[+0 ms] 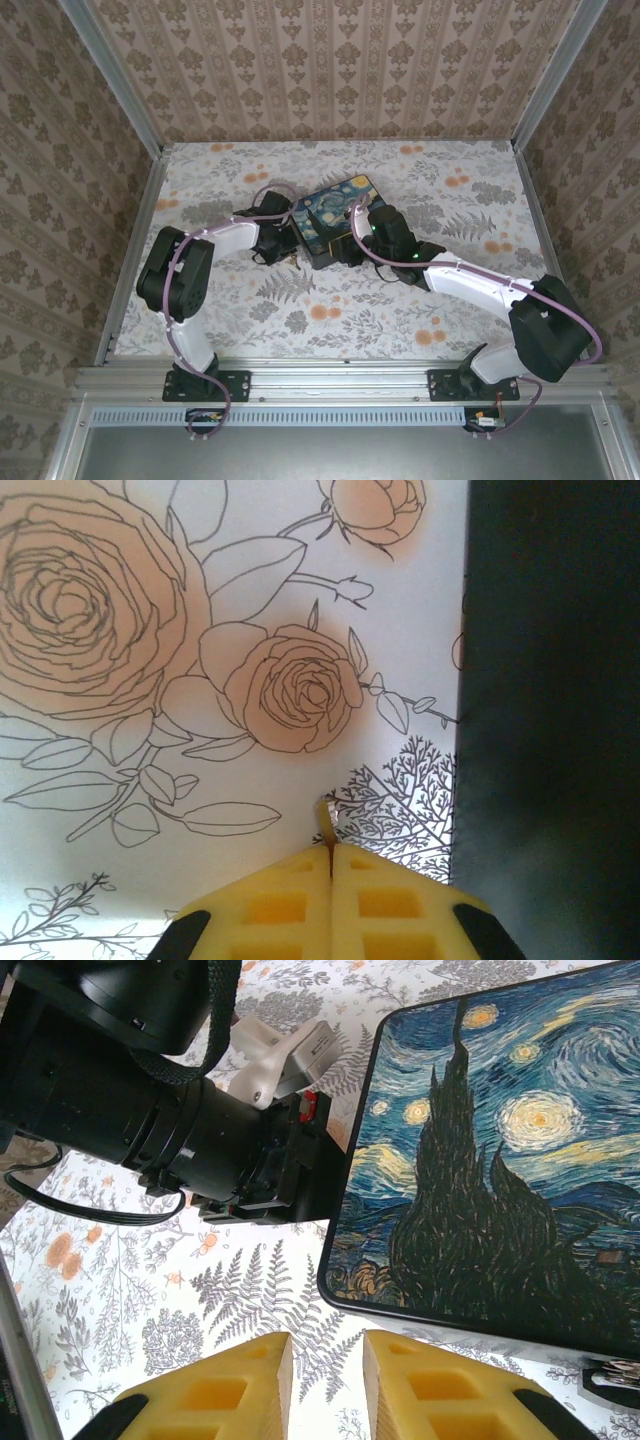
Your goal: Unlock the padlock with the key
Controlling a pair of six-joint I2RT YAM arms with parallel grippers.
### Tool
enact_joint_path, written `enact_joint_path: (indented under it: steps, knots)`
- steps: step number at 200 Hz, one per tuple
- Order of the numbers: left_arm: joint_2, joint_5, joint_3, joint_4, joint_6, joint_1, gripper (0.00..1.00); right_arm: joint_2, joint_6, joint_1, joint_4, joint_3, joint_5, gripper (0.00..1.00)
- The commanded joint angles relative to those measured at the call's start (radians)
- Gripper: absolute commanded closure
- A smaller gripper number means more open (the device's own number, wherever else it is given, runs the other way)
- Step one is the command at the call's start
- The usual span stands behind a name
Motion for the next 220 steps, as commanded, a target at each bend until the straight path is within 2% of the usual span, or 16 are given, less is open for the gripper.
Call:
enact_joint_path:
  steps: [1, 56, 99, 111, 124, 220]
  knots:
    - [-0.025, -0.013, -0.012, -0.051, 0.022, -0.005, 1.0, -0.023, 0.005, -0.006, -0.019, 0.0, -0.038, 0.75]
    - [-0.155, -0.006, -0.044, -0.088, 0.022, 0.001, 1.0, 0.013, 0.044, 0.004, 0.025, -0.011, -0.055, 0.75]
    - [-0.134, 0.028, -0.01, -0.099, 0.078, -0.009, 1.0, 0.022, 0.056, 0.007, 0.029, -0.005, -0.048, 0.75]
    - [-0.114, 0.033, 0.005, -0.104, 0.09, -0.019, 0.84, 0.018, 0.056, 0.007, 0.028, -0.005, -0.044, 0.75]
    - [-0.097, 0.025, 0.009, -0.104, 0.098, -0.031, 0.78, 0.013, 0.055, 0.007, 0.022, -0.005, -0.037, 0.75]
    - [0.007, -0.063, 0.038, -0.116, 0.179, -0.074, 0.74, -0.017, 0.054, 0.006, -0.005, -0.016, -0.016, 0.74]
